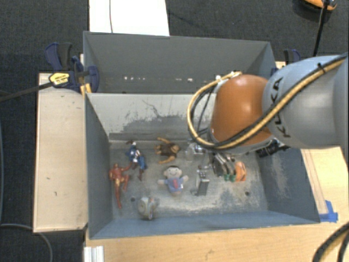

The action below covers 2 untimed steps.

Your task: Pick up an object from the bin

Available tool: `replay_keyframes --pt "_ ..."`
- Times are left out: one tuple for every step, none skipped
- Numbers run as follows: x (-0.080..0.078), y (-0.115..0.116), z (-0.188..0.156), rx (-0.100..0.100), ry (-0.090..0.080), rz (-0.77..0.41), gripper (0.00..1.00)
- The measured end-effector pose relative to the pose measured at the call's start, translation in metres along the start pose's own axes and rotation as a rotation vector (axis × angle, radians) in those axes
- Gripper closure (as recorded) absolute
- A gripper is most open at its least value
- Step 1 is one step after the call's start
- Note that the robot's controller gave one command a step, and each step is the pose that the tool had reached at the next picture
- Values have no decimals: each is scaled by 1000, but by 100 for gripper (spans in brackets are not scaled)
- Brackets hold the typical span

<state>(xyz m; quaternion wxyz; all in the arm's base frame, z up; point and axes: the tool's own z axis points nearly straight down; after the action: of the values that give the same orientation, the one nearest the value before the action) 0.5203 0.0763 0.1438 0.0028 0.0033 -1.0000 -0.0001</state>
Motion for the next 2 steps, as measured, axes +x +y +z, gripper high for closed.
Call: replay_keyframes --pt "-2 0 -4 -1 -8 2 0" --pt "-11 15 -12 2 -1 86 0"
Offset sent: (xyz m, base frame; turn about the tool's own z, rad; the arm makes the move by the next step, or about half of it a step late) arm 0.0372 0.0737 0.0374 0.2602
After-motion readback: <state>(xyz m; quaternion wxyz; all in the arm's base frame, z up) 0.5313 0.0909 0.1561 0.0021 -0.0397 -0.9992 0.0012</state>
